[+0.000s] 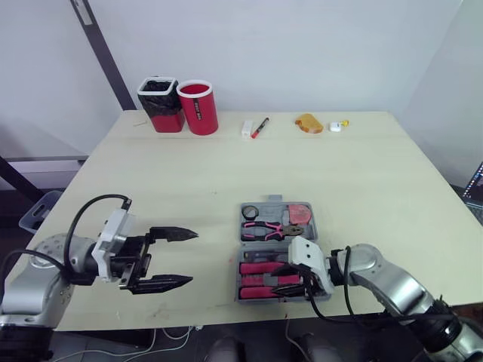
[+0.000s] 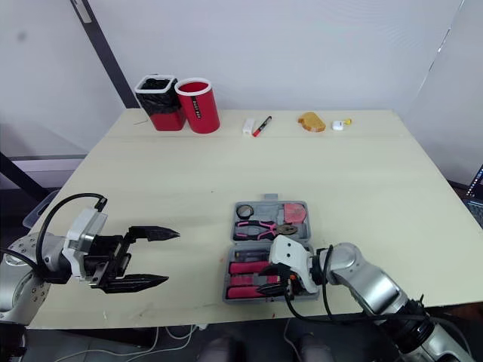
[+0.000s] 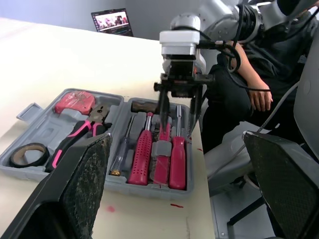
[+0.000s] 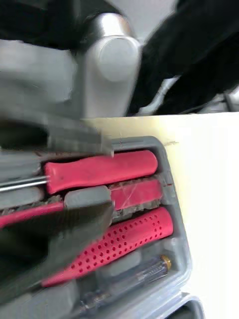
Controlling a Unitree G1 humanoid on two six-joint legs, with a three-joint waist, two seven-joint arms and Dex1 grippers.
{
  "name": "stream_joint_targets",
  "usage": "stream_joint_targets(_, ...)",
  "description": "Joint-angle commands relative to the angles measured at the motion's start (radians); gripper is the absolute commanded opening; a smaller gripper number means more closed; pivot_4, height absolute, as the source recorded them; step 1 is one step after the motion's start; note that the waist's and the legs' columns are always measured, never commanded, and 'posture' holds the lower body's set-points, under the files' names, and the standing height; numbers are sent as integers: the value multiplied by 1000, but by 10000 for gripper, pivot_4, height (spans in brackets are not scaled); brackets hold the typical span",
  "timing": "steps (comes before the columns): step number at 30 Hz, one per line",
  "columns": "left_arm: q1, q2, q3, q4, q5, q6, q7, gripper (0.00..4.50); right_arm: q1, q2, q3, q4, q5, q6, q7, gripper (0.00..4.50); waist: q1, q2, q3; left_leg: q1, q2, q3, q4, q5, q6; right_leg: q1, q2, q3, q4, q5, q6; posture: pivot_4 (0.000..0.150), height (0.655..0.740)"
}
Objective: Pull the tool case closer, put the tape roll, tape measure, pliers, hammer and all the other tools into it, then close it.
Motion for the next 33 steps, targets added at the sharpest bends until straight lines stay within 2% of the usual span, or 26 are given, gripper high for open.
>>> stream_joint_targets(1,1,-1,3,-37,-8,8,-41,45000,19,19,-30,3,-1,-63,-1,639,0,0,0,0,0,0,0,0,0,0,0,0,0,0,0,1500,7400)
stream_joint_targets(7,9,-7,9,-43,-4,12,-39,45000,56,9,3,48,-55,-92,3,639,1,0,0,0,0,0,0,0,0,0,0,0,0,0,0,1500,7400)
stream_joint_targets(13,14,-12,15,-45,-1,12,-30,45000,87,-9,96,275,-209,-212,-4,639,-2,-2,-3,3,0,0,0,0,0,2,0,0,0,0,0,1500,7400)
stream_joint_targets(16,19,-14,17,-48,-1,14,-24,45000,95,4,101,324,-219,-226,-7,639,-2,-3,-6,13,1,1,-2,0,0,9,1,1,0,-1,0,1500,7400)
stream_joint_targets(22,39,-31,17,-55,8,12,4,45000,105,34,50,350,-196,-293,-33,639,-1,-8,-16,17,4,0,-2,0,0,11,1,1,0,-1,-1,1500,7400)
stream_joint_targets(26,47,-61,22,-60,13,30,59,45000,132,68,-26,298,-153,-373,-65,639,-1,-8,-16,17,5,1,-2,0,0,10,1,1,1,0,-2,1500,7400)
stream_joint_targets(28,54,-82,30,-69,14,47,106,45000,157,84,-85,210,-78,-366,-62,639,0,-7,-15,16,5,1,-2,0,0,9,1,1,1,0,-2,1500,7400)
stream_joint_targets(33,68,-162,28,-93,92,69,332,45000,196,126,-248,7,33,-265,-182,639,3,0,-9,12,5,2,-1,0,0,8,-1,3,1,0,-2,1500,7400)
